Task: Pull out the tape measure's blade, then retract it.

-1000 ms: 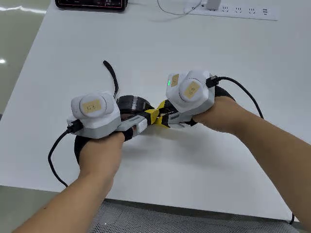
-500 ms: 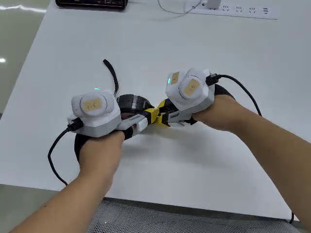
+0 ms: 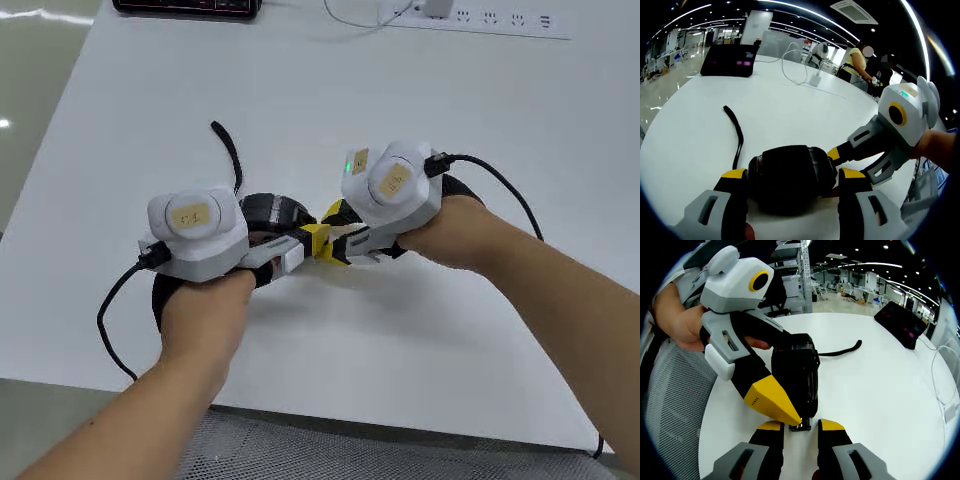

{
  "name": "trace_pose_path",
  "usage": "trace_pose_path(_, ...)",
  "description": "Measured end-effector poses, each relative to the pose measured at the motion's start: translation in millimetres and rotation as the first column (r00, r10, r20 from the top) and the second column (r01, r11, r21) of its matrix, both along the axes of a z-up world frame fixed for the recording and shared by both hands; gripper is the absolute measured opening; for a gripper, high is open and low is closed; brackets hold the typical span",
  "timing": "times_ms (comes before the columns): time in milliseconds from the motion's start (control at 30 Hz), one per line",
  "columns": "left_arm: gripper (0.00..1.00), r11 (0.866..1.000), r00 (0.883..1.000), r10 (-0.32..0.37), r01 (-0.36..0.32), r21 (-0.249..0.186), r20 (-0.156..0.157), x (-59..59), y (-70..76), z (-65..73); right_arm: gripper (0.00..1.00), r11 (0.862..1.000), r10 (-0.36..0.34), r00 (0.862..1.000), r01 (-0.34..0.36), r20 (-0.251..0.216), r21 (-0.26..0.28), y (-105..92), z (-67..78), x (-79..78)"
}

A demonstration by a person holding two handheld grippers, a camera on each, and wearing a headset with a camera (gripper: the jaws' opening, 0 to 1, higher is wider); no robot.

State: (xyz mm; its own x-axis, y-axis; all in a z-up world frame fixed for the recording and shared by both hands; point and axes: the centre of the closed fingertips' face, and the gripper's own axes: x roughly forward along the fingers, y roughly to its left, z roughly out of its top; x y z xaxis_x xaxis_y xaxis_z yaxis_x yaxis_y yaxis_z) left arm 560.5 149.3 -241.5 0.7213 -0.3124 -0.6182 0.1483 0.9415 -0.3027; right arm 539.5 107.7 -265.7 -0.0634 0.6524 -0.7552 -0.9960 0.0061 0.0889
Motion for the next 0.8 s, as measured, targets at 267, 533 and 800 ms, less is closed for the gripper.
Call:
trace_pose_path(267, 0.71, 1.000, 1.000, -0.006, 0.006, 0.005, 0.011, 1.7, 2.5, 3.8, 0.23, 1.000, -0.013, 1.000, 0.013, 0.002, 0.015, -3.2, 4.0, 0.1)
trace_pose_path(533, 0.70, 0.997, 0.998, -0.051, 0.050, 0.051, 0.029, -1.4, 5.8, 9.6, 0.30, 0.996, -0.072, 0.997, 0.071, 0.002, 0.049, -12.6, 11.8, 1.3)
trace_pose_path(800, 0.73, 0.991, 0.994, -0.098, 0.094, 0.092, 0.045, -6.0, 9.2, 16.5, 0.35, 0.992, -0.113, 0.994, 0.112, 0.003, 0.055, -21.1, 15.9, -0.5)
